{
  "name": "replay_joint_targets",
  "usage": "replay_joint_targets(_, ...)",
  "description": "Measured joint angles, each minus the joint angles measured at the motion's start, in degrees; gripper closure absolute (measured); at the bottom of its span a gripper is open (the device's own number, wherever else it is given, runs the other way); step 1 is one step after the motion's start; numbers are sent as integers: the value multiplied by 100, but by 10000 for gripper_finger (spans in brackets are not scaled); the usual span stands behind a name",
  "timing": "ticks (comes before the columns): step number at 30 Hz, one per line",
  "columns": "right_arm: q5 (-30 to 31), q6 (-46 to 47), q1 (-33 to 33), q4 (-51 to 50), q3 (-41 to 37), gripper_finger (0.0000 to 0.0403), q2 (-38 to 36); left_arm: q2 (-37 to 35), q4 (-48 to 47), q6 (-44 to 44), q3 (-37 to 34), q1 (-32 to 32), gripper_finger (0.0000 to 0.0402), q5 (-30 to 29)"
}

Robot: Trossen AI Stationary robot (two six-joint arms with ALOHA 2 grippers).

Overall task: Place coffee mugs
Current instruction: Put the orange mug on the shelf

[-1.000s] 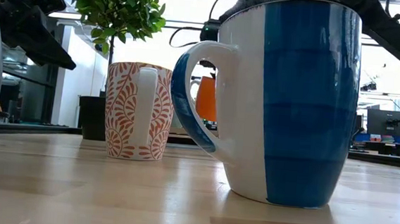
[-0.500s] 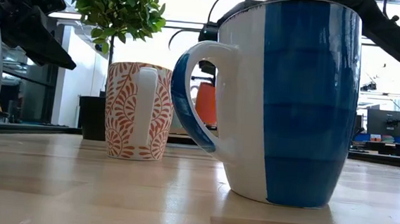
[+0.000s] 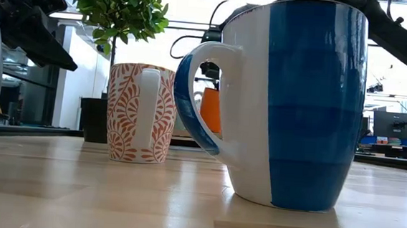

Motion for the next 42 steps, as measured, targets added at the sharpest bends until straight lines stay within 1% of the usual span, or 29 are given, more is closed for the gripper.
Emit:
replay_joint_targets(13, -36, -35, -32, 136, 15, 398, 133, 0, 2, 0, 0, 0, 291, 0)
replay_joint_targets(18, -34, -165, -31, 202, 52, 376, 166, 1, 2, 0, 0, 0, 291, 0)
replay_joint_targets(22, -36, -290, -25, 272, 57, 349, 166, 0, 2, 0, 0, 0, 291, 0)
replay_joint_targets(30, -36, -232, -25, 235, 119, 299, 166, 0, 0, 0, 0, 0, 291, 0)
replay_joint_targets(33, -36, -234, -21, 171, 325, 290, 164, 0, 0, 0, 0, 0, 291, 0)
replay_joint_targets(38, -22, -230, -11, -188, 855, 289, 138, 2, 0, 0, 0, 0, 291, 0)
replay_joint_targets(40, 36, -227, -1, -169, 715, 289, -38, 2, 0, 2, 0, 0, 291, 0)
replay_joint_targets(42, 100, -220, 23, -353, 684, 289, -158, 2, 0, 2, 0, 0, 291, 0)
